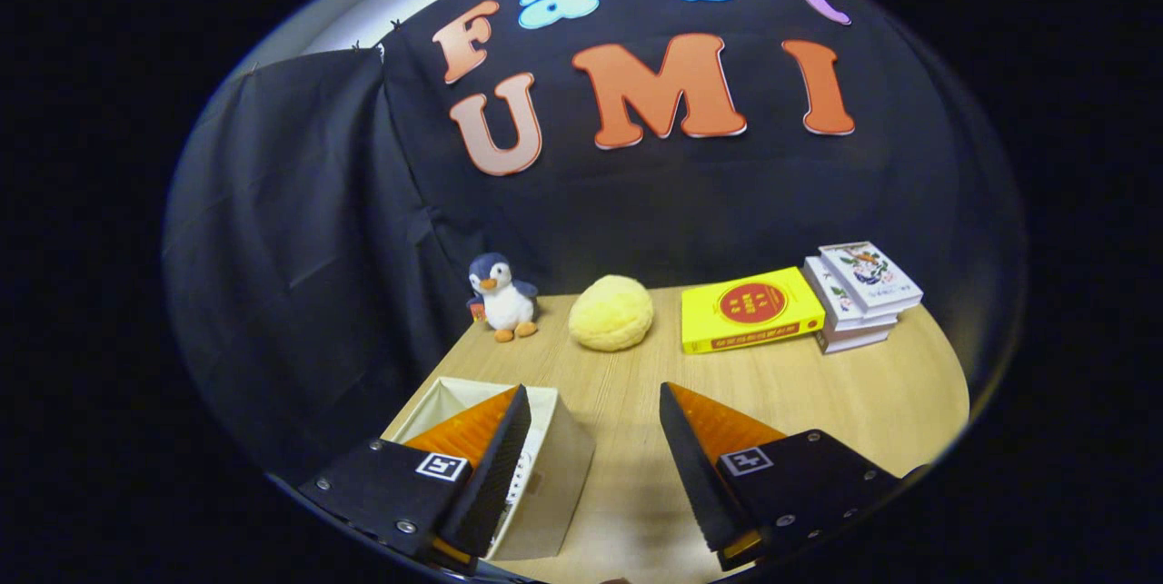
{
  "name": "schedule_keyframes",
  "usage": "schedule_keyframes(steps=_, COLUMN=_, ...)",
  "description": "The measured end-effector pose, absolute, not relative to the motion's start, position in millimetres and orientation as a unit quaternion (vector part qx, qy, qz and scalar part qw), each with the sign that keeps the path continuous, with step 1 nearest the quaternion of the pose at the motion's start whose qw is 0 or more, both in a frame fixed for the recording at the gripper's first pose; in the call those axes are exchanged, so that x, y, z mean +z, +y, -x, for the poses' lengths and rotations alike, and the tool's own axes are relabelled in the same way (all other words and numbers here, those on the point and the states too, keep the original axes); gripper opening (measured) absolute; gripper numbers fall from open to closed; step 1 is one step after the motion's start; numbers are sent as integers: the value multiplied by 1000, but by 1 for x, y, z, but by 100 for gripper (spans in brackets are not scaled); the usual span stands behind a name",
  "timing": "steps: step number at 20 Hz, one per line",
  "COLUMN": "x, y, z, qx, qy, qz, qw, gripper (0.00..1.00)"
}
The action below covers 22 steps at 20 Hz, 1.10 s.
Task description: Open the storage box then place both shoes into the box .Put the left shoe in first, then the right shoe, with the right side of both shoes facing outward in a uniform manner.
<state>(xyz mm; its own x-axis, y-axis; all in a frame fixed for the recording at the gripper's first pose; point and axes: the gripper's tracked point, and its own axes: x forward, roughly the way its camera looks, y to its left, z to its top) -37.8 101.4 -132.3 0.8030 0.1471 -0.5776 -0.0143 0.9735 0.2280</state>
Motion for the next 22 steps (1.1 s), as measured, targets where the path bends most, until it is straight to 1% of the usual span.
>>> schedule_keyframes(steps=5, x=-69, y=21, z=29, qx=20, qy=195, qz=-76, qw=978, gripper=95)
schedule_keyframes(steps=8, x=-43, y=-27, z=30, qx=-7, qy=152, qz=-63, qw=986, gripper=96)
schedule_keyframes(steps=12, x=0, y=-79, z=33, qx=-27, qy=76, qz=-38, qw=996, gripper=97)
schedule_keyframes(steps=14, x=10, y=-97, z=38, qx=-34, qy=57, qz=-24, qw=998, gripper=97)
schedule_keyframes(steps=18, x=18, y=-116, z=42, qx=-36, qy=43, qz=-34, qw=998, gripper=97)
schedule_keyframes(steps=22, x=18, y=-124, z=42, qx=-25, qy=43, qz=-33, qw=998, gripper=97)
